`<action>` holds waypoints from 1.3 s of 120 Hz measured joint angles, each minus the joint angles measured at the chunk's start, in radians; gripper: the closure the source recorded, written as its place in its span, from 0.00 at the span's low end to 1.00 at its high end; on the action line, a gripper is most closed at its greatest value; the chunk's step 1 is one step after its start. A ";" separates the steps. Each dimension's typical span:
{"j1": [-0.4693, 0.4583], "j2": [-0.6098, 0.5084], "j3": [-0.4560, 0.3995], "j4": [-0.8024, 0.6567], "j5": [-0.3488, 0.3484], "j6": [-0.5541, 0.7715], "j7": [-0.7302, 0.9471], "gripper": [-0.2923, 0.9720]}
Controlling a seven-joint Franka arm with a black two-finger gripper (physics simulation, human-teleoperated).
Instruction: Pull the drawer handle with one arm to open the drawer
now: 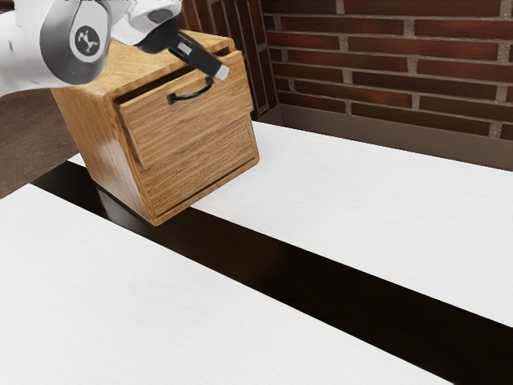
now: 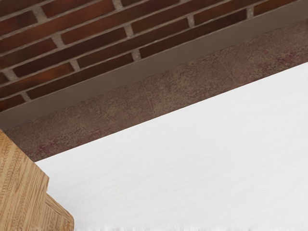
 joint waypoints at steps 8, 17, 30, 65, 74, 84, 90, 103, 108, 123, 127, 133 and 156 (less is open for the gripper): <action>0.045 0.042 0.001 0.005 0.010 0.002 -0.010 0.23; 0.090 0.083 0.004 0.031 0.016 0.003 -0.023 0.23; 0.099 0.140 0.015 0.070 0.019 0.005 -0.042 0.23; 0.135 0.297 0.015 0.225 0.008 0.006 -0.061 0.23; 0.137 0.317 0.015 0.232 0.002 0.007 -0.064 0.23; 0.145 0.322 0.016 0.236 -0.002 0.007 -0.068 0.23; 0.150 0.322 0.016 0.238 -0.003 0.007 -0.069 0.23; 0.159 0.335 0.014 0.238 -0.005 0.007 -0.073 0.23; 0.158 0.338 0.013 0.236 -0.006 0.007 -0.074 0.23; 0.128 0.336 0.015 0.230 -0.004 0.009 -0.077 0.22; 0.125 0.336 0.015 0.229 -0.004 0.011 -0.078 0.21; 0.123 0.336 0.016 0.228 -0.004 0.016 -0.079 0.23; 0.078 0.332 0.015 0.223 -0.003 0.026 -0.080 0.23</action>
